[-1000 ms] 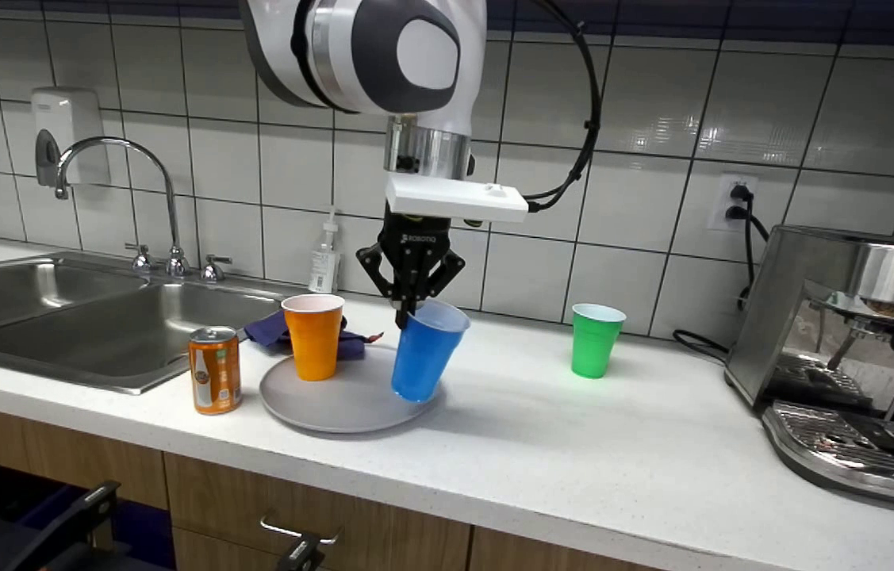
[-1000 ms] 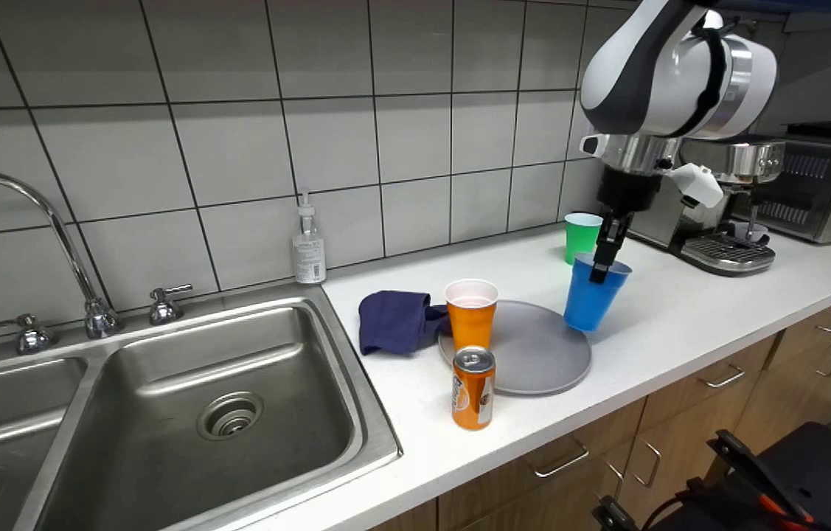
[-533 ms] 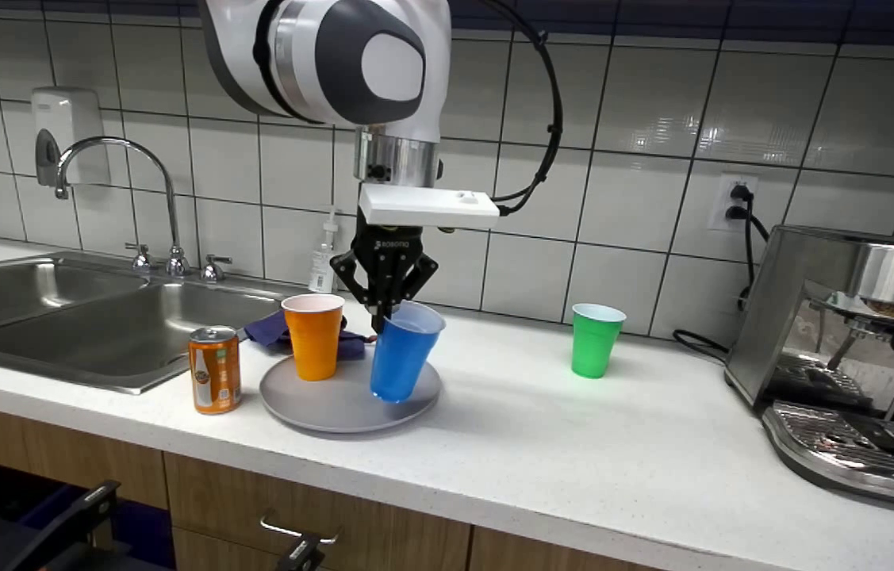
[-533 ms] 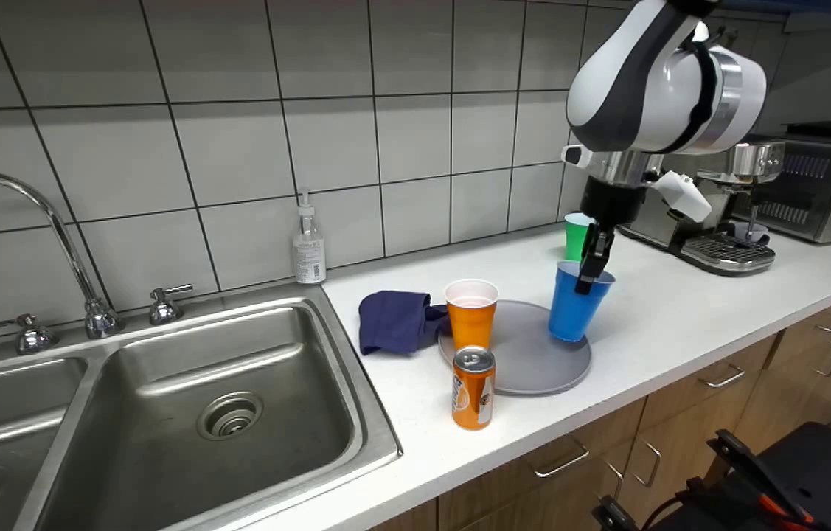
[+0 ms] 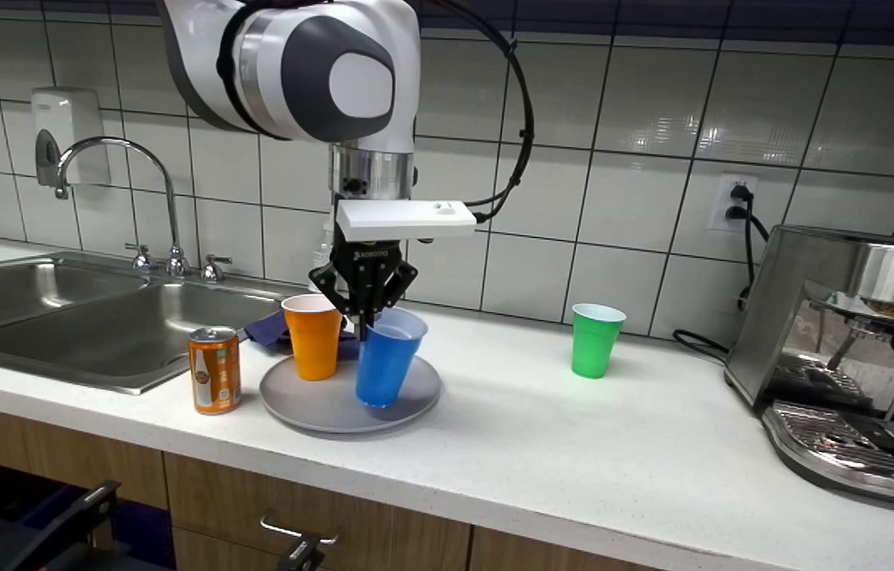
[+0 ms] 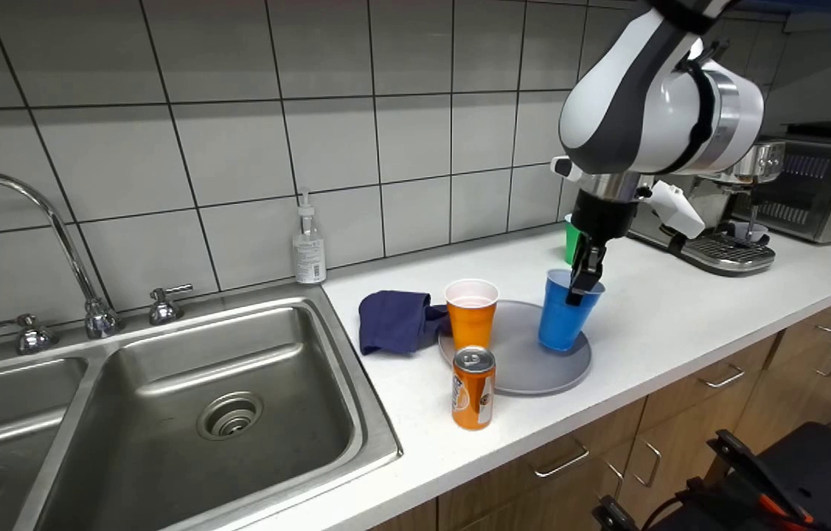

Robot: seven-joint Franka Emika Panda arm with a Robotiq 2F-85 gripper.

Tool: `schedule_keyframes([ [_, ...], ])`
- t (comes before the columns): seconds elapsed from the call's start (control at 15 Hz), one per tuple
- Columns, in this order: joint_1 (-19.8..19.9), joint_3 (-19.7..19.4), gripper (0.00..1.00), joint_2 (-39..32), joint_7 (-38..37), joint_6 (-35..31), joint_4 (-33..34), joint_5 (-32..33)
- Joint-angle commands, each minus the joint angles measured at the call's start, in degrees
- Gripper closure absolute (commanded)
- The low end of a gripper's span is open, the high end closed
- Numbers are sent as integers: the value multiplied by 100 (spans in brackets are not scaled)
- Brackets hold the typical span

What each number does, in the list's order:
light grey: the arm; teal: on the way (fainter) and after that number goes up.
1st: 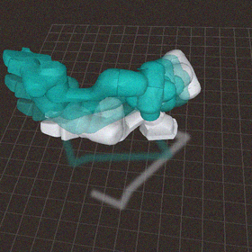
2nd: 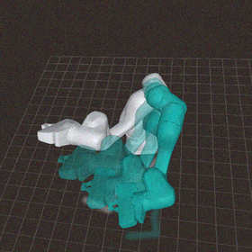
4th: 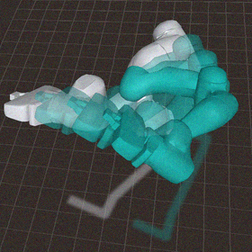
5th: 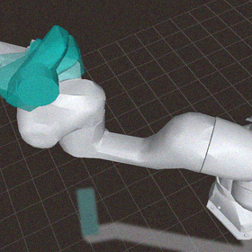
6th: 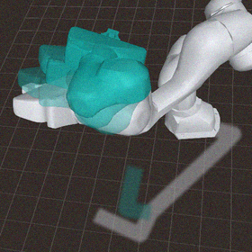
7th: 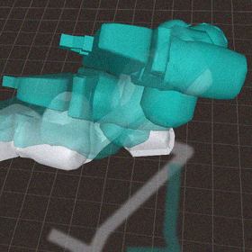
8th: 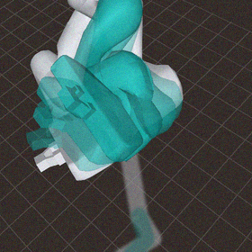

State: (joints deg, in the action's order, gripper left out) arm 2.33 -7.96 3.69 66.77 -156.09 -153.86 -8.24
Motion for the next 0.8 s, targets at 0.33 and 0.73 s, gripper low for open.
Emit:
schedule_keyframes([
  [0.33,-11,32,99,64,339,-505,-277,35],
  [0.73,-8,34,99,14,363,-759,-406,73],
])
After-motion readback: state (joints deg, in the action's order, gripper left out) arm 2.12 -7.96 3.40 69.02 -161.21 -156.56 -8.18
